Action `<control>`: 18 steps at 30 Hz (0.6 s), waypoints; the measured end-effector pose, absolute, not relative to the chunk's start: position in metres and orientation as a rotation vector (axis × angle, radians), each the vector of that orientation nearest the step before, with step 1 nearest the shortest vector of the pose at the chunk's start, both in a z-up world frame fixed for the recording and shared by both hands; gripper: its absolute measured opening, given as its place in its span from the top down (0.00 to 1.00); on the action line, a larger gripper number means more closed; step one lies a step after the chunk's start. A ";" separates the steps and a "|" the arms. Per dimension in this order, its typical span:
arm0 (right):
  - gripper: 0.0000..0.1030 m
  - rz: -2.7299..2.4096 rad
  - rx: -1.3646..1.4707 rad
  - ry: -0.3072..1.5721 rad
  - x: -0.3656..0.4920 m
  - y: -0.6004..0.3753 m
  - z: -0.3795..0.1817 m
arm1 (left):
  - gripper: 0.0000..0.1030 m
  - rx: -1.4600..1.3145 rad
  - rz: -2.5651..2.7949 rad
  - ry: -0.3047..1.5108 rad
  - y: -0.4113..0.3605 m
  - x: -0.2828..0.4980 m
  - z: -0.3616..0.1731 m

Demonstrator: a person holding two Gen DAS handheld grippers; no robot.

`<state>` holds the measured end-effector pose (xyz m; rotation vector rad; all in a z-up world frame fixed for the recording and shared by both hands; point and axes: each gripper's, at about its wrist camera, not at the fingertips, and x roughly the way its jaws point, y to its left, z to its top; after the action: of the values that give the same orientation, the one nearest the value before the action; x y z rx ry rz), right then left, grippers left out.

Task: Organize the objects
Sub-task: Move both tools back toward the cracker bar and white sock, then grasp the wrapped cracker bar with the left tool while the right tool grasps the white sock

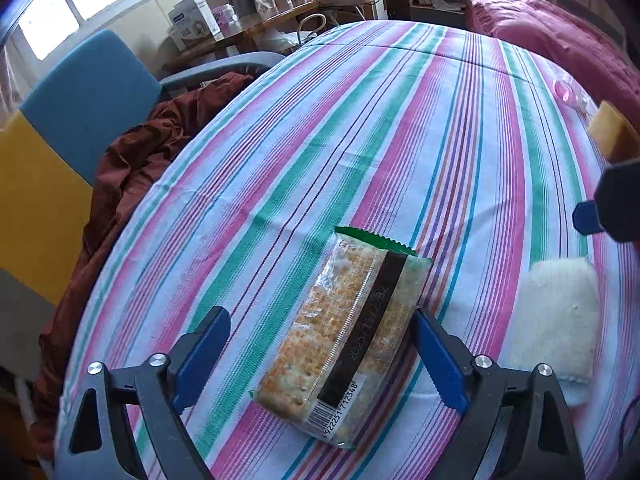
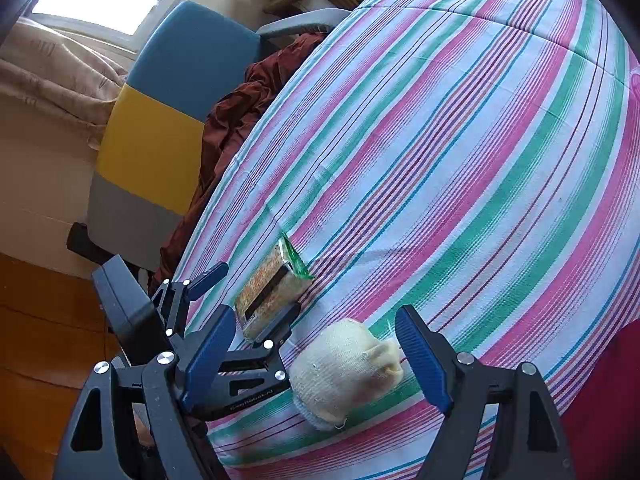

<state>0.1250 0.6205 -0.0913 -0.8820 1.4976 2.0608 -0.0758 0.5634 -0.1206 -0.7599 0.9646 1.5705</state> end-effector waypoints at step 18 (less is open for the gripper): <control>0.19 2.078 -1.120 1.350 0.095 0.607 -0.100 | 0.53 -1.131 1.932 0.592 0.436 -0.058 -0.119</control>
<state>0.0947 0.6068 -0.1001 -1.1200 1.3504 2.0781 -0.0576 0.4363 -0.1187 -1.1311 0.5919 1.9318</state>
